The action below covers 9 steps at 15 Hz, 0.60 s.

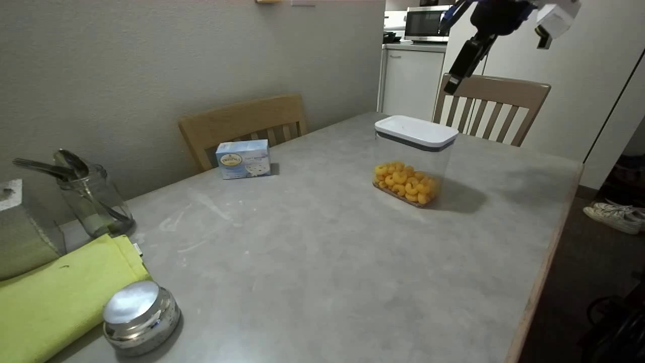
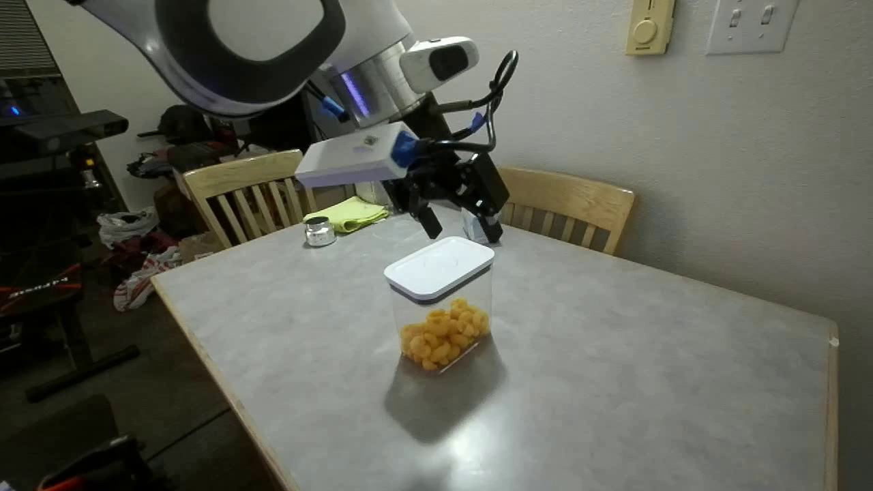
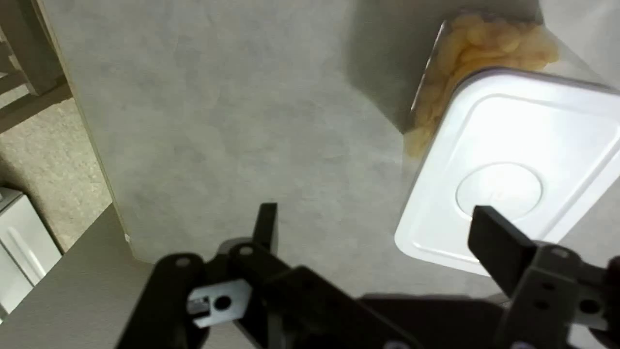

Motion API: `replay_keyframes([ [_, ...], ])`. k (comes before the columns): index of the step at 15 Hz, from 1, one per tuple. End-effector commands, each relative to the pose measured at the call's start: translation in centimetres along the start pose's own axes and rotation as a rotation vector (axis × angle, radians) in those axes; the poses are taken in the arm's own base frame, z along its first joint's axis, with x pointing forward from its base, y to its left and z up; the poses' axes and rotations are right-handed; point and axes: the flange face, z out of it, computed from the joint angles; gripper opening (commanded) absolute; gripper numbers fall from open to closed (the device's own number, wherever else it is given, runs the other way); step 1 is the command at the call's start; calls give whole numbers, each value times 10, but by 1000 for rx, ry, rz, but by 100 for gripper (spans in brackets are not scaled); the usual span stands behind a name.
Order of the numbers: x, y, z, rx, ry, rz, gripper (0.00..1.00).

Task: Remove the lid from the container and put it on the table

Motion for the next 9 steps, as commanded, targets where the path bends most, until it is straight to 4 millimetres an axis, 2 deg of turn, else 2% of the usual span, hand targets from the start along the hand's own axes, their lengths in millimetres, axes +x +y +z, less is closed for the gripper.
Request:
replay_keyframes([
  [1, 31, 8, 18, -3, -1, -48, 100],
  [5, 61, -8, 32, 107, 11, -62, 100],
  [6, 70, -15, 34, 150, 21, -77, 93],
  [7, 78, -20, 36, 190, 15, -97, 74],
  [9, 88, -24, 37, 246, -16, -124, 59],
])
